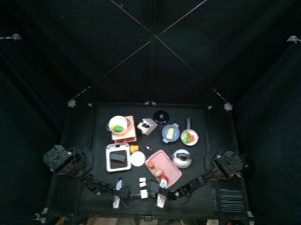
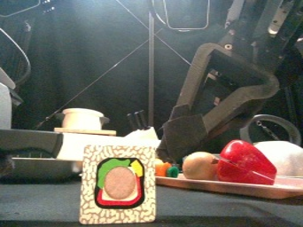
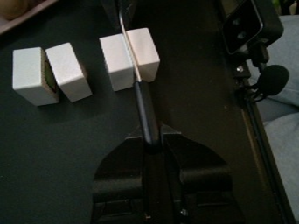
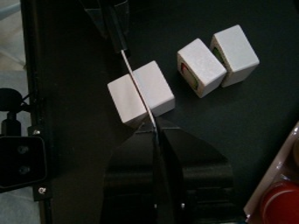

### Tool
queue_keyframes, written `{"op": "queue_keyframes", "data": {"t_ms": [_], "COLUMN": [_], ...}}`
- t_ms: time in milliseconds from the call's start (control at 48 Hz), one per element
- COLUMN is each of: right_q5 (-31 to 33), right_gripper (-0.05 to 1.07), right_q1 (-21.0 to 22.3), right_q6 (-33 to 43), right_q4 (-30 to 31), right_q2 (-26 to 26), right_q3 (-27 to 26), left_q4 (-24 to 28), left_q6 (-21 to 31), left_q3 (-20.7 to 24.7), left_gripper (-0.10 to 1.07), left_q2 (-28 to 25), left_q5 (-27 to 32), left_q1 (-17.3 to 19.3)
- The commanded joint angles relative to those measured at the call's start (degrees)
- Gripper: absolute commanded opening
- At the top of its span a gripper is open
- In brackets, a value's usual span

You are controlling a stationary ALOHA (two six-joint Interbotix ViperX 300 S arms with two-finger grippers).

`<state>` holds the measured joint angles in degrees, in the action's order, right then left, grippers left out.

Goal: Cut sushi roll

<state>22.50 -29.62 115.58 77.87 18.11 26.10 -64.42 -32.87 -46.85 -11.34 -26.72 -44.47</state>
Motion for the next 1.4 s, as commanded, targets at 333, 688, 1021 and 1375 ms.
{"op": "queue_keyframes", "data": {"t_ms": [333,688,1021,1375], "right_q5": [-0.88,-0.88,-0.97,-2.29], "right_gripper": [0.21,0.21,0.21,0.21], "right_q1": [0.53,0.53,0.62,0.26], "right_q6": [0.35,0.44,0.35,0.35], "right_q4": [-2.72,-4.22,-5.27,-5.27], "right_q2": [0.97,2.2,3.25,2.55], "right_q3": [-0.26,-0.53,-0.18,-0.35], "left_q4": [-0.62,-0.88,-1.14,-0.97], "left_q6": [-0.09,-0.09,-0.09,-0.18], "left_q3": [1.76,1.93,2.2,2.72], "left_gripper": [0.36,0.36,0.36,0.36], "left_q2": [-1.85,-2.46,-2.81,-2.11], "left_q5": [1.14,1.23,2.29,4.31], "left_q1": [-1.67,-1.67,-1.58,-1.67]}}
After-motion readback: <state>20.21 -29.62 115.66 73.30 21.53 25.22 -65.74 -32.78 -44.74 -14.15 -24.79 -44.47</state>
